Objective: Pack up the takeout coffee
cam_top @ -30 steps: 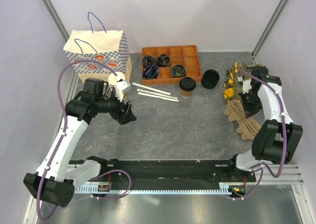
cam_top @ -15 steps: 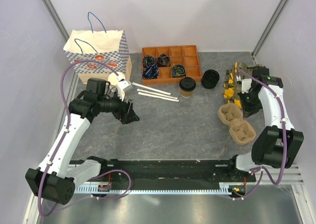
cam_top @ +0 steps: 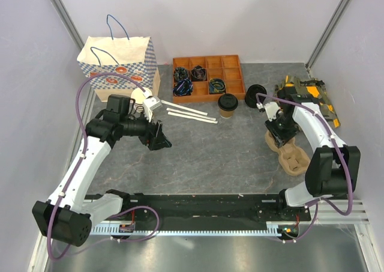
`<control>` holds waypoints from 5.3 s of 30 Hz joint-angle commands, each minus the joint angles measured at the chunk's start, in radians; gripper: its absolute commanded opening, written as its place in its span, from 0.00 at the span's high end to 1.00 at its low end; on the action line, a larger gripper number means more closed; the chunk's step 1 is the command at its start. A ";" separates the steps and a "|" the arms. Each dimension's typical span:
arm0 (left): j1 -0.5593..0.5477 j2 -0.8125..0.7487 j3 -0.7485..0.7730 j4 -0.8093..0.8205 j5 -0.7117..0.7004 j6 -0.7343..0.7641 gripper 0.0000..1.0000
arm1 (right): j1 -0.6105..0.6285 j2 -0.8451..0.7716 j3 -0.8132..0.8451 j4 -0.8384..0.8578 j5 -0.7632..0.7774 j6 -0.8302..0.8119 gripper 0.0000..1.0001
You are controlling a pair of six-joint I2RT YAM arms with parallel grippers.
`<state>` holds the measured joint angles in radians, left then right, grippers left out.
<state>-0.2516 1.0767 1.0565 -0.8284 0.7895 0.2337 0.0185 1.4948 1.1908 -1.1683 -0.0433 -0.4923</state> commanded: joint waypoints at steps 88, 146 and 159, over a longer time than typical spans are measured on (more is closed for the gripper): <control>0.000 0.112 -0.058 0.150 0.160 -0.117 0.22 | 0.035 0.174 0.124 -0.060 -0.056 -0.177 1.00; -0.813 0.770 -0.113 1.572 -0.397 -1.600 0.26 | 0.290 0.117 0.055 0.133 -0.221 0.261 1.00; -0.839 0.796 -0.115 1.552 -0.404 -1.626 0.26 | 0.291 0.120 0.055 0.133 -0.224 0.255 1.00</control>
<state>-1.0782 1.8557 0.9165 0.6903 0.4164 -1.3575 0.3019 1.6176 1.2503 -1.0683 -0.2390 -0.2527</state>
